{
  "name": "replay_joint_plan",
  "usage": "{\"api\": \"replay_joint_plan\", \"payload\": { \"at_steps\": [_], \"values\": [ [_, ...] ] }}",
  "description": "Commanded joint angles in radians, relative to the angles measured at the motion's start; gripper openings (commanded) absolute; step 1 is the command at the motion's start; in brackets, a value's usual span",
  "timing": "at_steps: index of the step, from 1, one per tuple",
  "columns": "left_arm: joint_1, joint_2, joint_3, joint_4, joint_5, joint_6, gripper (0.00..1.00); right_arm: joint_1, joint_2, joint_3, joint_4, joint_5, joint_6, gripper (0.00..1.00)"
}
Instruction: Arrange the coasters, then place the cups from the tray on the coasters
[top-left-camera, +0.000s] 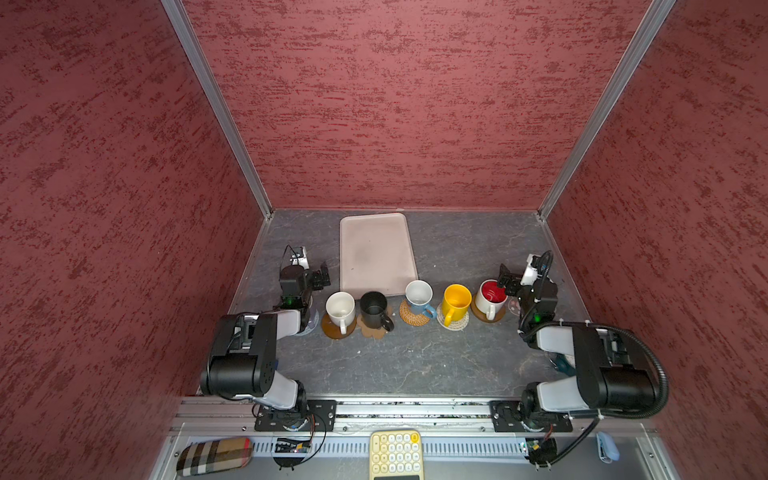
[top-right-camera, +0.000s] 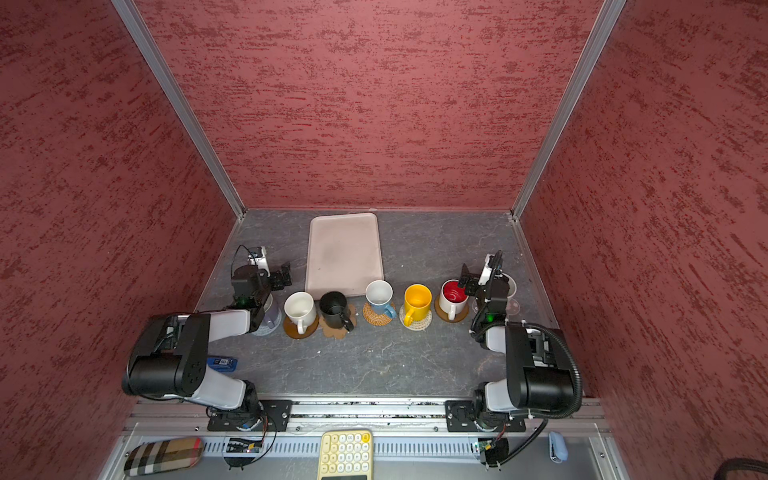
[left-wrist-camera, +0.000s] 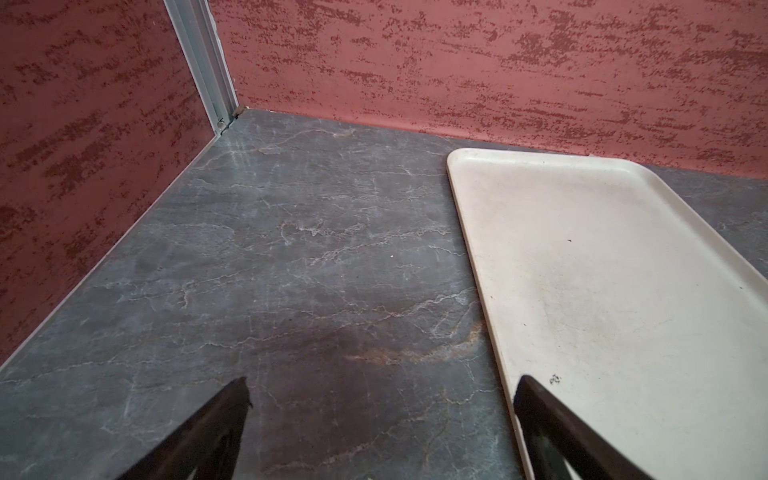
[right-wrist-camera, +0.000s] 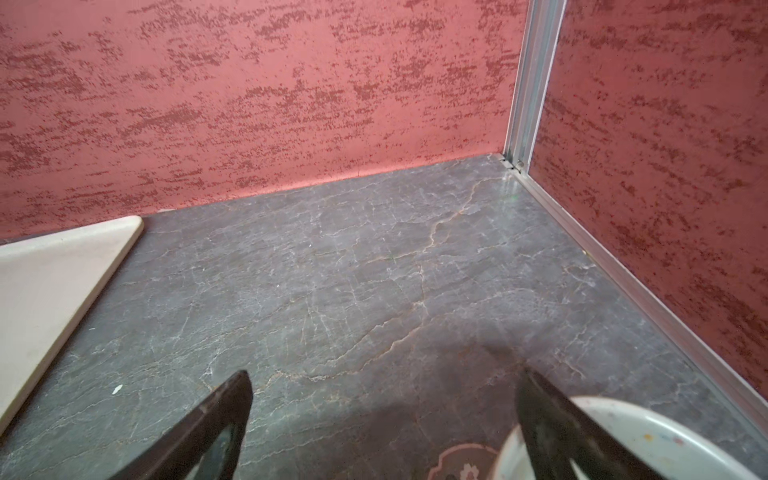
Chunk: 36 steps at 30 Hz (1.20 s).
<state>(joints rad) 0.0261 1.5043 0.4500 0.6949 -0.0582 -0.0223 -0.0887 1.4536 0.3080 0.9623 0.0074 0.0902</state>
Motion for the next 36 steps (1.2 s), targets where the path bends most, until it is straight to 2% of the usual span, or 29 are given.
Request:
{"api": "replay_joint_plan", "payload": {
  "at_steps": [1, 11, 22, 27, 36],
  "values": [
    [-0.006, -0.012, -0.034, 0.097, -0.034, -0.01, 1.0, -0.003, 0.048, -0.036, 0.169, -0.006, -0.03, 0.99],
    [-0.007, -0.013, -0.036, 0.1, -0.034, -0.01, 1.0, -0.002, 0.097, -0.07, 0.279, -0.029, -0.035, 0.99],
    [-0.023, 0.033, -0.089, 0.241, -0.039, 0.013, 1.0, -0.003, 0.093, -0.061, 0.261, -0.029, -0.035, 0.99],
    [-0.023, 0.031, -0.088, 0.231, -0.039, 0.012, 1.0, -0.003, 0.093, -0.022, 0.182, -0.053, -0.046, 0.99],
    [-0.012, 0.031, -0.081, 0.218, -0.015, 0.006, 1.0, -0.003, 0.096, -0.017, 0.175, -0.05, -0.047, 0.99]
  ]
}}
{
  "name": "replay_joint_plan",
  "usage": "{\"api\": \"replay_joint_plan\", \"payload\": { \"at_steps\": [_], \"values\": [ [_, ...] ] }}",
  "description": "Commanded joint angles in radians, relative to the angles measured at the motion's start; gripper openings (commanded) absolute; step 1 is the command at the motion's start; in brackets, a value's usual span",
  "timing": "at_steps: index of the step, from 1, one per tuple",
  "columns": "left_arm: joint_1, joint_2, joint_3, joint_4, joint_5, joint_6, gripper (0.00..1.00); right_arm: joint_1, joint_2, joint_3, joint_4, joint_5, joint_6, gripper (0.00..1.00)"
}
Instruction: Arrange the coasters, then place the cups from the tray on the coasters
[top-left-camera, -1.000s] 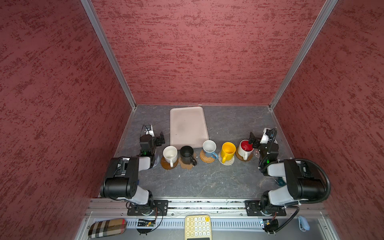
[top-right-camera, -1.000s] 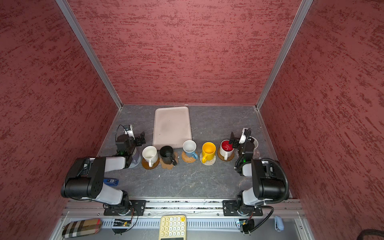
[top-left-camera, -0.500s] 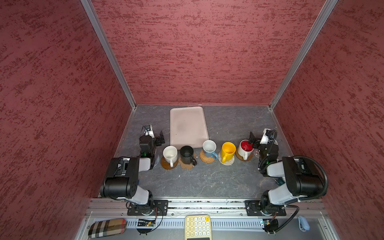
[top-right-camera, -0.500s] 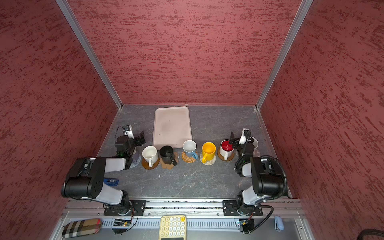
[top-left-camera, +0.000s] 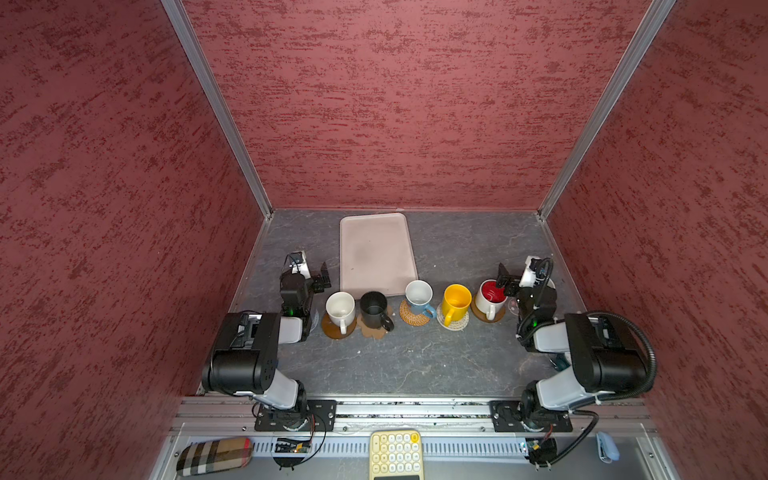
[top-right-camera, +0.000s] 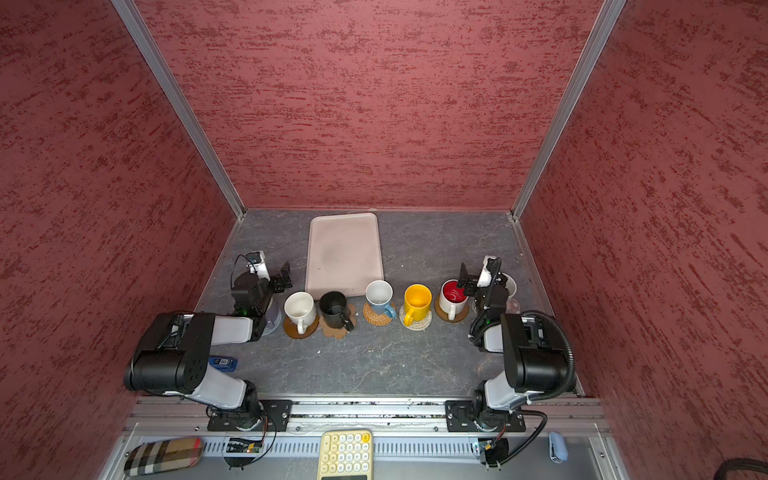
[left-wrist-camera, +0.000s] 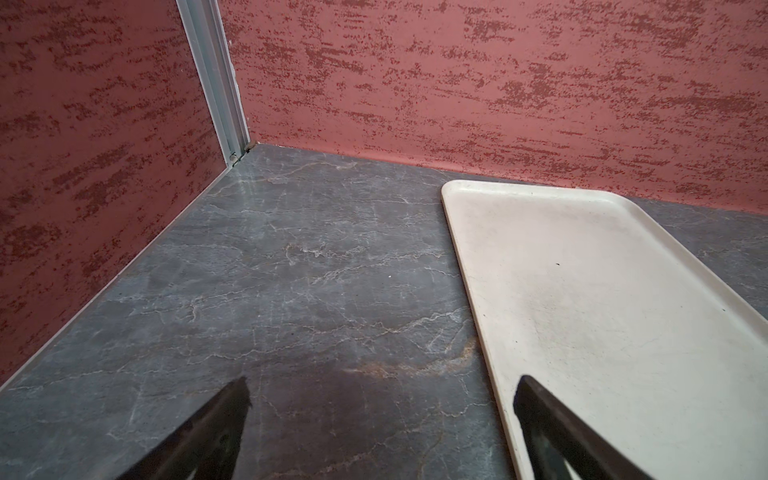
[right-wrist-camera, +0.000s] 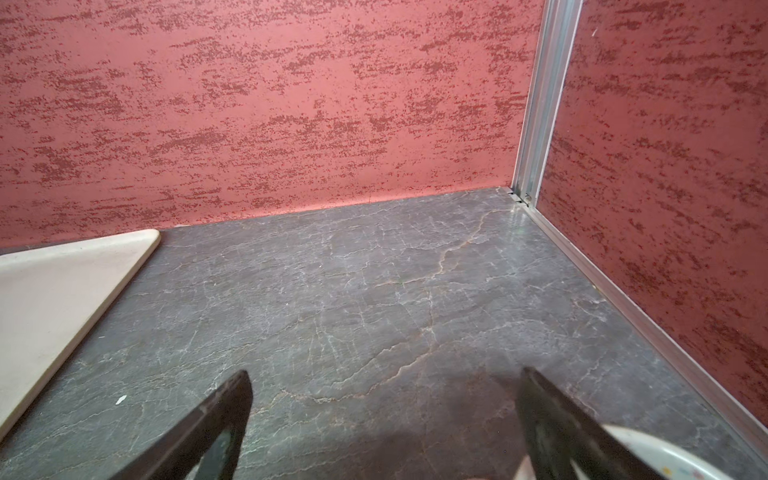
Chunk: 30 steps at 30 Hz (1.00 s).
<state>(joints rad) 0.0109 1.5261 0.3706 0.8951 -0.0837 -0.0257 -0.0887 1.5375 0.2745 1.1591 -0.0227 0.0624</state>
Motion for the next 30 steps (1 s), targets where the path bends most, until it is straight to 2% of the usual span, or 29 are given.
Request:
{"api": "replay_joint_plan", "payload": {
  "at_steps": [1, 30],
  "values": [
    [0.003, 0.009, -0.002, 0.017, 0.009, 0.009, 1.0, -0.002, 0.01, 0.017, -0.022, -0.02, -0.018, 0.99],
    [0.002, 0.008, -0.002, 0.022, 0.008, 0.01, 1.0, -0.003, 0.009, 0.009, -0.009, -0.019, -0.019, 0.99]
  ]
}}
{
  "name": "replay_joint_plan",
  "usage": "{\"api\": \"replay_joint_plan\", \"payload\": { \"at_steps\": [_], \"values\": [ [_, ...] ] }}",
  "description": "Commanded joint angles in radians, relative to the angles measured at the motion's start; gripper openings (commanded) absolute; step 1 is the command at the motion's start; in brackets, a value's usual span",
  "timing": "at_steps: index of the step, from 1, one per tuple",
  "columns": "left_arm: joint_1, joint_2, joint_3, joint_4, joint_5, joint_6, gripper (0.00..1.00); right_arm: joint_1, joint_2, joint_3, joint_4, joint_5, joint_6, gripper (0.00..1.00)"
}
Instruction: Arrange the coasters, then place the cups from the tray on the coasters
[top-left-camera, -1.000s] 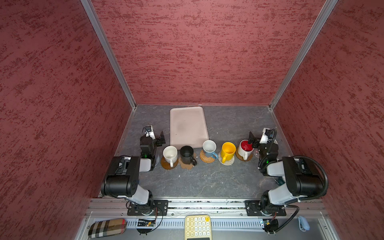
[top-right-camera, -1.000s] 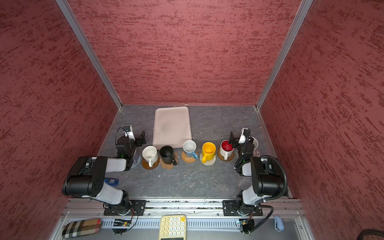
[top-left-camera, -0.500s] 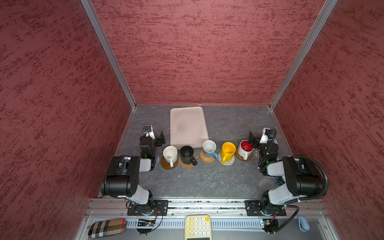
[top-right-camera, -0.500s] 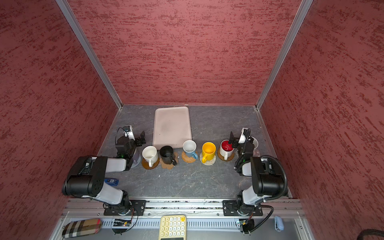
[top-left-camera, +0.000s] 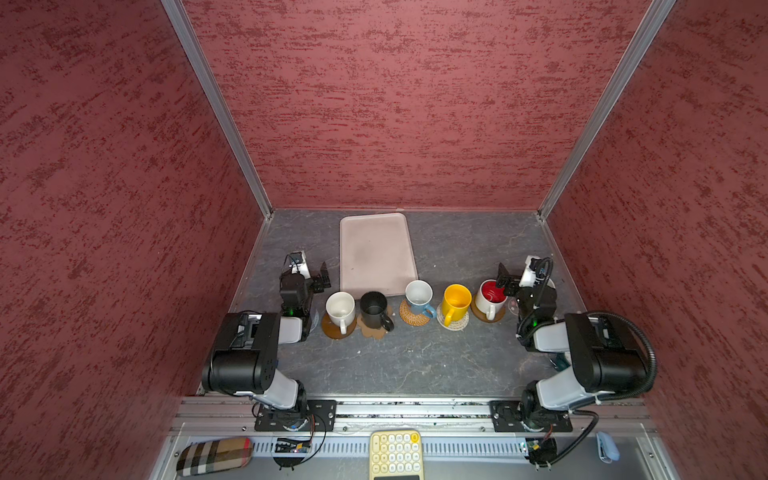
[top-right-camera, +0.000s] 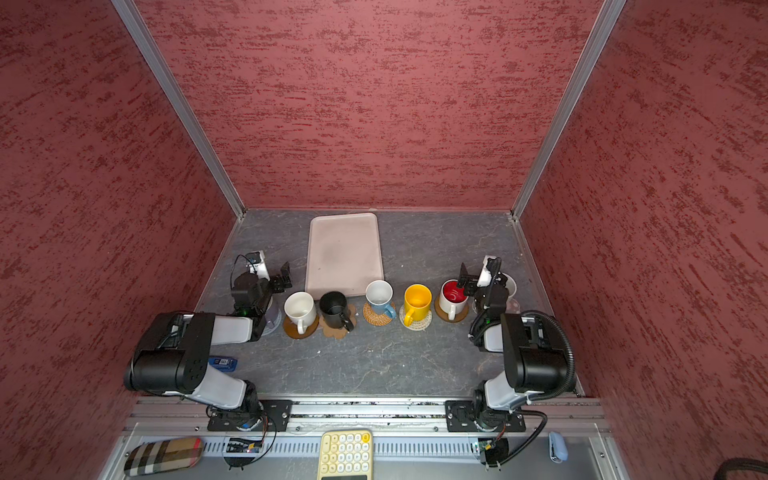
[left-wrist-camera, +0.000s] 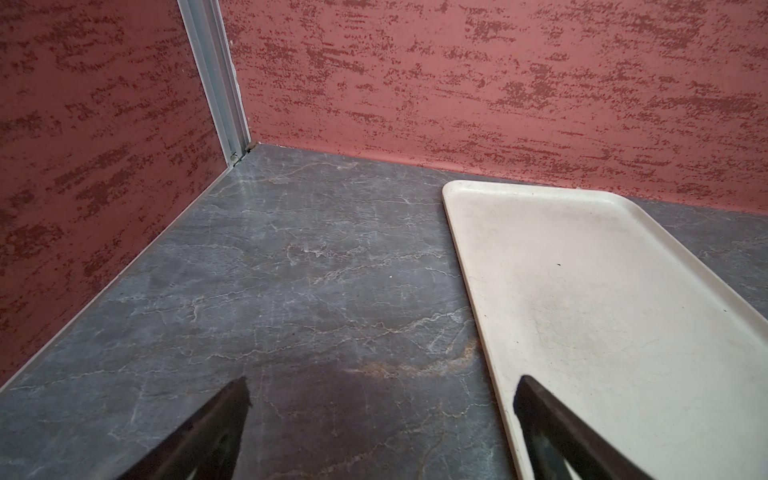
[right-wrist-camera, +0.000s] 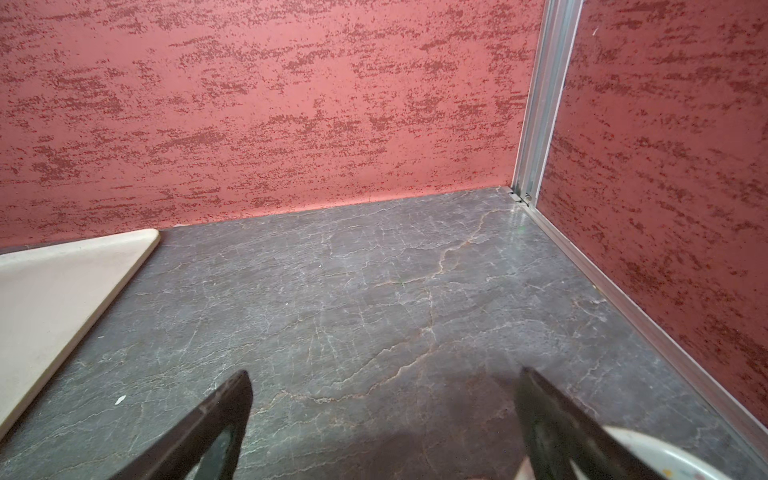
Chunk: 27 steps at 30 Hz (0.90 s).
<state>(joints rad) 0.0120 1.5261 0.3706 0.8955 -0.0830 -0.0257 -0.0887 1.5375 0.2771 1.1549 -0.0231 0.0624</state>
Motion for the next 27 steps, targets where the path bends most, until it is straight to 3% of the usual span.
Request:
{"api": "replay_joint_plan", "payload": {
  "at_steps": [1, 27],
  "values": [
    [0.001, 0.009, -0.002, 0.022, 0.007, 0.011, 1.0, -0.003, 0.009, 0.008, -0.006, -0.018, -0.019, 0.99],
    [0.004, 0.009, -0.001, 0.017, 0.012, 0.012, 1.0, 0.013, 0.012, 0.016, -0.023, 0.014, -0.028, 0.99]
  ]
}}
